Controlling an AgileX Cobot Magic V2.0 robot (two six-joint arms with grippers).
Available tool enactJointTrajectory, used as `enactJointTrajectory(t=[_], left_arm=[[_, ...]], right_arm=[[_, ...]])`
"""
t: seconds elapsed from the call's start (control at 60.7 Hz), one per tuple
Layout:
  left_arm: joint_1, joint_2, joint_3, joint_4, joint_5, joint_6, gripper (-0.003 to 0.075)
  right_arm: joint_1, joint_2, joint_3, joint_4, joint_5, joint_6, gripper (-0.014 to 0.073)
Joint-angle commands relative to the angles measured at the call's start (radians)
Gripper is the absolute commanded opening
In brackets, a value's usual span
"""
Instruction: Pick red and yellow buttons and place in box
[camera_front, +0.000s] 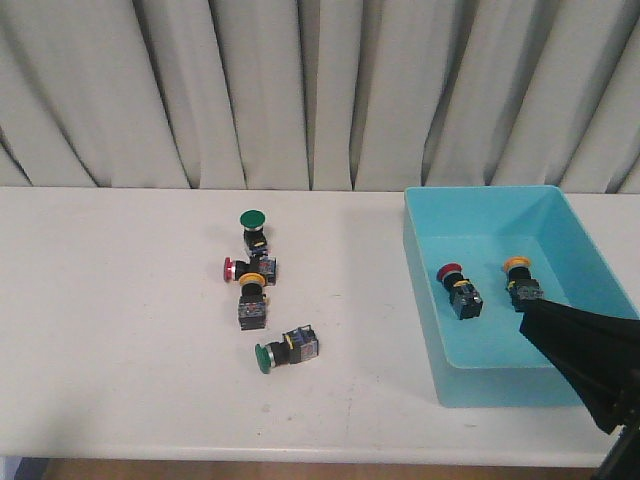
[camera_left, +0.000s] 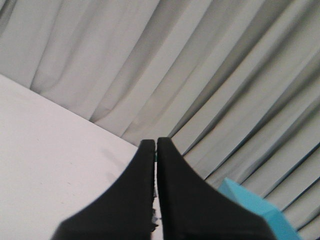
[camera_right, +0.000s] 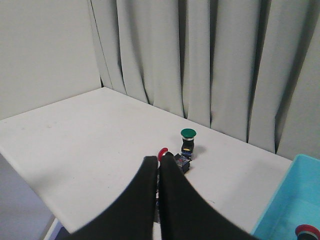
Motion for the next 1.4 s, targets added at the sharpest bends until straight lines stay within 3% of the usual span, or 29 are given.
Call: enactJointTrajectory(t=[0.0,0.214,0.395,0.527,0.626,0.889,1.005,1.12,1.202,1.384], left_arm=[[0.001,0.0,0.023,-0.054,-0.005,0.028,-0.0007],[0.001,0.0,0.023,-0.069,-0.026,0.136,-0.0007],[0.001,-0.002,0.027,-0.208,0.0,0.144,-0.0007],[0.001,-0.005,0.027,-0.325,0.003,0.303,-0.0007],[0.001,-0.005,0.027,-0.537,0.004,0.614,-0.0007],[0.001,-0.005,0.026,-1.229,-0.002,1.949,-0.0007],[0.001,-0.005,0.026,-1.499,0.001,2.424,-0.0007],[0.001,-0.005,0.027,-1.719,-0.005,2.684,-0.0007],[0.001,-0.005,0.027,-1.79,-0.005,2.762,-0.0007],[0.002,-0.005,0.027,-1.763,-0.06,2.674,-0.0007]], right_arm=[[-0.005,0.002,-0.025,0.05,0.007,-0.005,-0.0003],[-0.005,0.002,-0.025,0.05,0.007,-0.005,-0.0003],[-0.005,0.002,-0.025,0.05,0.008,-0.004,-0.0003],[-0.005,0.002,-0.025,0.05,0.008,-0.004,-0.0003],[-0.005,0.002,-0.025,0.05,0.008,-0.004,-0.0003],[-0.005,0.002,-0.025,0.05,0.008,-0.004,-0.0003],[-0.005,0.002,-0.025,0.05,0.008,-0.004,-0.0003],[-0.005,0.002,-0.025,0.05,0.008,-0.004,-0.0003],[-0.005,0.002,-0.025,0.05,0.008,-0.004,-0.0003],[-0.005,0.002,-0.025,0.05,0.008,-0.004,-0.0003]])
